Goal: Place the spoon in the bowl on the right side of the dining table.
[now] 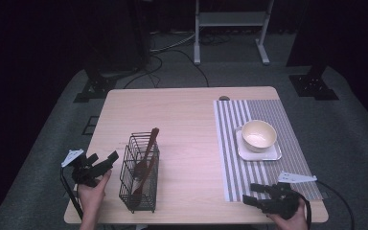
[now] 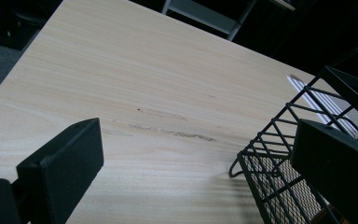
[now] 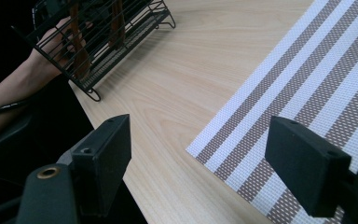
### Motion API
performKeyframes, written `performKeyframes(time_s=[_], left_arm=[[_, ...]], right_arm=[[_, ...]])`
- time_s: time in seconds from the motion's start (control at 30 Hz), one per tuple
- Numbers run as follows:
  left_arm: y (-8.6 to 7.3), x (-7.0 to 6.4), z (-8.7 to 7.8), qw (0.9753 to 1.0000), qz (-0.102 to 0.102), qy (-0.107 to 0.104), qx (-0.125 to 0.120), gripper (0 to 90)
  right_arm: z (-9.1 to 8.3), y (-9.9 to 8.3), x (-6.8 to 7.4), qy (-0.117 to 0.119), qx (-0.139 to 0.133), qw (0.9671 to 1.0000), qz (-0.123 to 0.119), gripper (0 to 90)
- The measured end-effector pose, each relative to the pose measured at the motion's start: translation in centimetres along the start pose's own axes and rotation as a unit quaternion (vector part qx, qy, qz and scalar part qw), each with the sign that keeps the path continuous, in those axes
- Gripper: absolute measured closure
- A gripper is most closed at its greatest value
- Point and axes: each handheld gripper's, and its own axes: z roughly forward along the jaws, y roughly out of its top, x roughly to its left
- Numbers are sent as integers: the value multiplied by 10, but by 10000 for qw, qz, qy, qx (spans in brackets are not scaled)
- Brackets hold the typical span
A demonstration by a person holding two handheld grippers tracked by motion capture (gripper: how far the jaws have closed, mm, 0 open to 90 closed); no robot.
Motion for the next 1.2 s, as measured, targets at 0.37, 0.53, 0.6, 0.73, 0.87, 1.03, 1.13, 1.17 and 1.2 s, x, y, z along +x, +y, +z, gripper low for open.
performKeyframes(time_s=[0.37,0.53,0.6,0.73,0.87,1.03,1.13,1.17,1.2], left_arm=[[-1,-1,0,10000,1,-6,12,15],[-1,0,1,10000,-17,-20,21,16],[-1,-1,0,10000,-22,-29,13,16],[-1,-1,0,10000,-27,-35,1,16],[-1,0,-1,10000,-41,-26,6,16],[-1,2,-2,10000,-73,-9,-15,16],[-1,3,-3,10000,-73,-2,-12,16],[-1,3,-3,10000,-73,-2,-12,16],[-1,3,-3,10000,-75,-4,-11,16]], right_arm=[[9,10,11,209,188,9995,-112,213],[14,18,17,283,301,9990,-168,213],[16,22,20,339,323,9987,-198,213],[19,30,26,429,362,9981,-254,213],[23,37,30,506,408,9975,-279,213],[29,43,35,580,477,9967,-316,213],[32,47,38,644,506,9961,-338,211],[32,47,38,644,506,9961,-338,211],[34,51,41,696,524,9956,-344,208]])
